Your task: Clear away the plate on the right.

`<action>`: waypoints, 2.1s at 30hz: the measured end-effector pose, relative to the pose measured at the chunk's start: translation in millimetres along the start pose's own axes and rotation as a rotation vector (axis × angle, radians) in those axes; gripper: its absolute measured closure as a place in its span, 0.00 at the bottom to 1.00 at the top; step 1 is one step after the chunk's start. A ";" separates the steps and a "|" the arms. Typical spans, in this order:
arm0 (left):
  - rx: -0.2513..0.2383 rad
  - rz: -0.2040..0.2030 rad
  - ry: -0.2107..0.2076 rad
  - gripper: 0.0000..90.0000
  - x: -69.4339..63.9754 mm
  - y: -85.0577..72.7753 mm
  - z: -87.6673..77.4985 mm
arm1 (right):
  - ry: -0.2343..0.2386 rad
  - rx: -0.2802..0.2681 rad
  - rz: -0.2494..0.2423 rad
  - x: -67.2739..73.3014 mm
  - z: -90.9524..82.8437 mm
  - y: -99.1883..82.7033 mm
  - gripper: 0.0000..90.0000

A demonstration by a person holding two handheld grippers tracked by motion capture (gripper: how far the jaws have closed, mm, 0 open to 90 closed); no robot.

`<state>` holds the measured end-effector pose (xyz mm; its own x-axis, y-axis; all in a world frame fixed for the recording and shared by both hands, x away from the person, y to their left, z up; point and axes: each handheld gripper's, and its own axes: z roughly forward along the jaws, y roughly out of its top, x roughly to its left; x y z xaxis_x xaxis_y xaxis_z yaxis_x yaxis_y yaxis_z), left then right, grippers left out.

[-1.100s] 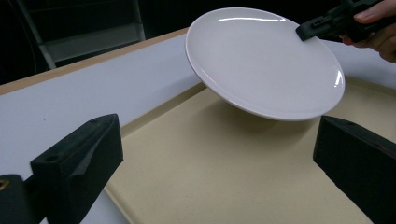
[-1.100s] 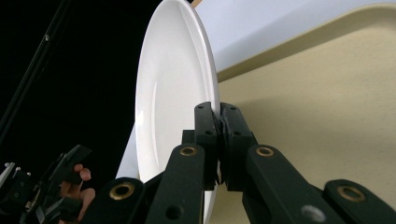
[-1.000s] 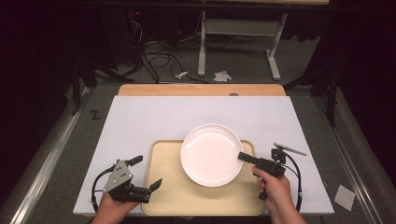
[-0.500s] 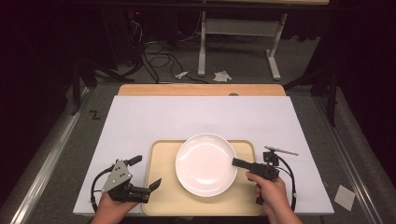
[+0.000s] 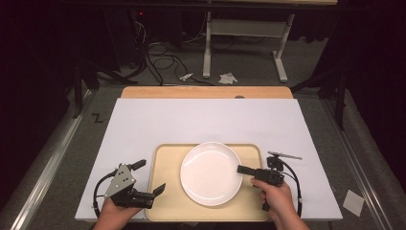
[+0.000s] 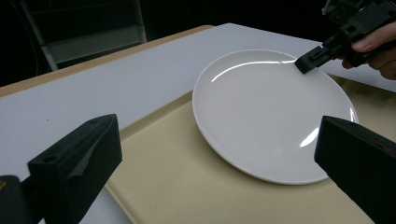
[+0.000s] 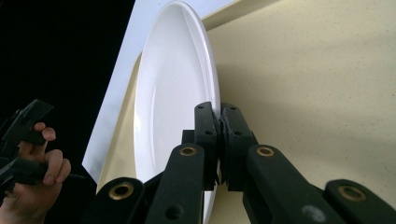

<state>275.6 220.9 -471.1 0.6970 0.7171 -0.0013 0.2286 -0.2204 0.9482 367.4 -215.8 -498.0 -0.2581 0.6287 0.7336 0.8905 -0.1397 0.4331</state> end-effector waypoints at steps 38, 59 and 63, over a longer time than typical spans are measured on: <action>-0.004 -0.016 0.000 0.02 1.9 -1.7 -0.6 | -0.068 0.082 0.041 -13.4 9.4 -1.4 0.90; -0.002 -0.016 -0.002 0.02 2.1 -1.6 -0.7 | -0.094 0.049 -0.122 -1.5 1.7 0.4 0.59; 0.003 -0.013 0.000 0.02 1.6 -1.5 -0.4 | -0.102 0.043 -0.135 -0.3 -1.5 1.7 0.56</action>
<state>276.1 222.7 -472.4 0.6941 0.7198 -0.0135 0.2392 -0.2129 0.9473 368.4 -217.4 -496.6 -0.3394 0.7139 0.6125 0.8661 -0.0170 0.4997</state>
